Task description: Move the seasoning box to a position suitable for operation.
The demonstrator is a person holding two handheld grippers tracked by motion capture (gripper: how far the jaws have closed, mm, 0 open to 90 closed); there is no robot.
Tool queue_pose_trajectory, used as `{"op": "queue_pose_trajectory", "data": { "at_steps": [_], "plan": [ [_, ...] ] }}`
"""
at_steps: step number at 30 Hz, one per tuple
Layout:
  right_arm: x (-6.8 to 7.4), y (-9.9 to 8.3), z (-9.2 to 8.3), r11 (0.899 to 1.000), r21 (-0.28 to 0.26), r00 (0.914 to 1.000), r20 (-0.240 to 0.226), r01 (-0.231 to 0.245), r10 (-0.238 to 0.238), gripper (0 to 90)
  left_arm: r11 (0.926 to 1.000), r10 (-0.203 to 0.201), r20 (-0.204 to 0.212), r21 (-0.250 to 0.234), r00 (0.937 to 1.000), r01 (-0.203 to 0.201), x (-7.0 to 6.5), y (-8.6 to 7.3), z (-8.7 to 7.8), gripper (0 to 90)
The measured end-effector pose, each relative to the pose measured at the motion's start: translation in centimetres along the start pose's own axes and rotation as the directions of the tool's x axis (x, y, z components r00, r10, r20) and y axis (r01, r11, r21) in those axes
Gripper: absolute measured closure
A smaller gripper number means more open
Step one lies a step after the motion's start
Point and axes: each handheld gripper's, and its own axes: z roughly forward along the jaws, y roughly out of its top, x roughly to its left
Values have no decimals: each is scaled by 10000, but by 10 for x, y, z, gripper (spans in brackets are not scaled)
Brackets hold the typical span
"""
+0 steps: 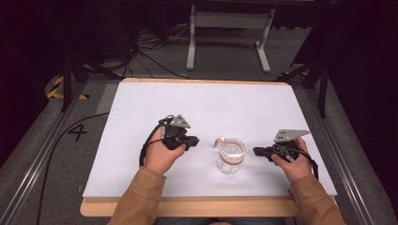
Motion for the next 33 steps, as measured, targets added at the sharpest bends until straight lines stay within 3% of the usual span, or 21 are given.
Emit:
{"op": "queue_pose_trajectory", "data": {
  "at_steps": [10,22,33],
  "plan": [
    [16,4,26,9986,291,9987,-275,442,-435,900,9999,45,23,160,10000,-46,-2,-2,0,849],
    [19,5,28,9946,811,9977,-235,654,-636,900,9998,46,-78,181,10000,-45,0,-4,-2,842],
    [32,7,34,9900,1011,9934,-689,980,-913,900,9993,-35,-230,372,9997,44,3,-5,-2,879]
  ]
}}
